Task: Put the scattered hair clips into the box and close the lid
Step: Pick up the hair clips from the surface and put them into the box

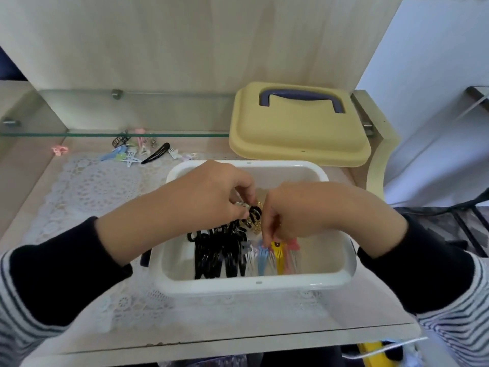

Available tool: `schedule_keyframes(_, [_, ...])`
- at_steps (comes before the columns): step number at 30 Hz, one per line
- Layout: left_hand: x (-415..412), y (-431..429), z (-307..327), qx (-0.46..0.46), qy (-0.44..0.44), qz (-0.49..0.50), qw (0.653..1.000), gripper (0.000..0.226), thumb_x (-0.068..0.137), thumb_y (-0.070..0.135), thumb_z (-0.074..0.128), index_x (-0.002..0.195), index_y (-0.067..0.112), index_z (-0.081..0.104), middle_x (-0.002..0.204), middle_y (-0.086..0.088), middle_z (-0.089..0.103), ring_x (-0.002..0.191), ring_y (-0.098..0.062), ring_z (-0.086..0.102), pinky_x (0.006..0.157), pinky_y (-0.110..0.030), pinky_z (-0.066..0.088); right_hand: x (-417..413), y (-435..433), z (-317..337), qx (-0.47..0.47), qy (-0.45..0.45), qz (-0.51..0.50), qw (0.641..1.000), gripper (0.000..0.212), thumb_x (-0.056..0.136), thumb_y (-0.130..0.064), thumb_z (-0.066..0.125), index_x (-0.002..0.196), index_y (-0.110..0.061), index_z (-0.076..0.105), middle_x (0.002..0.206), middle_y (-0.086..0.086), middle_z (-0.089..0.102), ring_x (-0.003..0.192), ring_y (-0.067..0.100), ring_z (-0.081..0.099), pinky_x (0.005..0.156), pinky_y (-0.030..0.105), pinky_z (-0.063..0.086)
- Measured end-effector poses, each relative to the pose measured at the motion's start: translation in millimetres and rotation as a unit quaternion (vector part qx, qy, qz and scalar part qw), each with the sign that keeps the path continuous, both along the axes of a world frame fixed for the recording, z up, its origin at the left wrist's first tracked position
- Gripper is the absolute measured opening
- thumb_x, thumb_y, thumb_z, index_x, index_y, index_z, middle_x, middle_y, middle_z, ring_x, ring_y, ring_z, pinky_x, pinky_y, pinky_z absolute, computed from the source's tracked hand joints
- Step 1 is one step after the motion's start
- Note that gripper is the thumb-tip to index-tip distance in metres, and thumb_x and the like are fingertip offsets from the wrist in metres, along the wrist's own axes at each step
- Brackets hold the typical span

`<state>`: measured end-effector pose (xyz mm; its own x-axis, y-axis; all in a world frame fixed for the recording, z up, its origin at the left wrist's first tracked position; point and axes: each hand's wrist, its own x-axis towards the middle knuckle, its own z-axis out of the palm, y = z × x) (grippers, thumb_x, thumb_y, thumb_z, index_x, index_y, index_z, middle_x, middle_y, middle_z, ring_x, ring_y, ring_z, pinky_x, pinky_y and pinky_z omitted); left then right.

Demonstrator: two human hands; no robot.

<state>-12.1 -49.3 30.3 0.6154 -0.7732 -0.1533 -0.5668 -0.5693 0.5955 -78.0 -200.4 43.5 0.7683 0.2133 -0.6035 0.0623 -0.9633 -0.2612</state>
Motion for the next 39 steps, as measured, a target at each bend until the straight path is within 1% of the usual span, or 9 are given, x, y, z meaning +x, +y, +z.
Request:
schedule_keyframes(3, [0.5,-2.7,-0.4,-0.003,0.001,-0.003,1.000,0.016,0.077,0.019,0.077,0.082,0.032,0.069,0.079,0.021,0.066,0.082,0.002,0.066,0.081,-0.033,0.056,-3.4,0.0,-0.3,-0.009,0.002,0.008,1.000,0.032,0.088,-0.009,0.056,0.100,-0.032,0.075,0.041,-0.026,0.053,0.064,0.002,0.053,0.069,0.021,0.046])
schedule_keyframes(8, [-3.2,-6.0,-0.8,0.001,-0.038,-0.018,0.999,0.015,0.080,0.024,0.075,0.085,0.036,0.069,0.078,0.025,0.062,0.079,0.005,0.063,0.074,-0.020,0.051,-10.6,-13.6,25.9,-0.003,-0.072,-0.017,0.997,0.033,0.093,-0.017,0.052,0.104,-0.041,0.071,0.096,-0.022,0.066,0.088,0.003,0.057,0.083,0.023,0.048])
schedule_keyframes(13, [-9.8,-14.3,-2.5,-0.051,-0.047,-0.049,0.996,0.015,0.081,0.021,0.073,0.089,0.033,0.069,0.073,0.029,0.058,0.078,0.003,0.060,0.072,-0.020,0.050,-17.4,-44.2,50.2,0.064,-0.200,-0.103,0.972,0.025,0.090,-0.014,0.055,0.092,-0.035,0.068,0.089,-0.023,0.062,0.084,-0.006,0.057,0.076,0.013,0.045])
schedule_keyframes(16, [-11.0,-21.6,-5.2,-0.059,-0.061,-0.086,0.993,0.013,0.081,0.023,0.074,0.088,0.031,0.068,0.075,0.041,0.054,0.083,0.004,0.057,0.070,-0.015,0.047,-19.4,-58.3,52.3,0.131,-0.269,-0.153,0.942,0.021,0.089,-0.012,0.058,0.091,-0.029,0.070,0.085,-0.016,0.067,0.083,0.000,0.063,0.084,0.026,0.051])
schedule_keyframes(19, [-11.6,-33.3,-10.0,-0.027,-0.089,-0.140,0.986,0.013,0.084,0.022,0.070,0.092,0.030,0.065,0.074,0.030,0.056,0.084,-0.001,0.053,0.073,-0.014,0.043,-20.7,-64.4,45.0,0.182,-0.318,-0.180,0.913,0.017,0.089,-0.012,0.058,0.090,-0.025,0.070,0.084,-0.011,0.068,0.082,0.008,0.064,0.081,0.032,0.051])
schedule_keyframes(22, [-12.3,-46.0,-14.6,0.035,-0.107,-0.183,0.977,0.015,0.087,0.022,0.064,0.102,0.027,0.064,0.096,0.016,0.064,0.089,-0.005,0.055,0.082,-0.028,0.046,-22.0,-65.1,36.0,0.200,-0.331,-0.179,0.905,0.016,0.089,-0.011,0.059,0.091,-0.022,0.070,0.084,-0.010,0.068,0.081,0.009,0.064,0.080,0.032,0.050])
schedule_keyframes(26, [-10.9,-58.6,-15.5,0.047,-0.088,-0.198,0.975,0.016,0.085,0.020,0.067,0.100,0.023,0.064,0.082,0.018,0.056,0.079,-0.003,0.050,0.078,-0.023,0.044,-22.0,-66.0,29.1,0.221,-0.329,-0.192,0.898,0.016,0.089,-0.012,0.058,0.092,-0.023,0.070,0.087,-0.009,0.069,0.083,0.010,0.064,0.081,0.031,0.051])
schedule_keyframes(31, [-7.5,-62.1,-11.9,0.071,-0.071,-0.183,0.978,0.028,0.086,0.021,0.067,0.114,0.026,0.061,0.107,0.011,0.064,0.098,-0.007,0.055,0.089,-0.028,0.044,-23.2,-64.8,26.6,0.232,-0.336,-0.199,0.891,0.015,0.090,-0.012,0.058,0.094,-0.022,0.070,0.088,-0.006,0.070,0.083,0.011,0.065,0.081,0.032,0.051])
schedule_keyframes(39, [-6.0,-14.4,4.6,0.015,-0.173,-0.115,0.978,0.030,0.088,0.045,0.060,0.116,0.046,0.053,0.113,0.028,0.057,0.106,0.005,0.050,0.089,-0.027,0.045,-27.0,-55.6,27.5,0.229,-0.374,-0.206,0.874,0.016,0.091,-0.013,0.058,0.098,-0.022,0.068,0.094,-0.011,0.067,0.085,0.008,0.064,0.081,0.027,0.051])
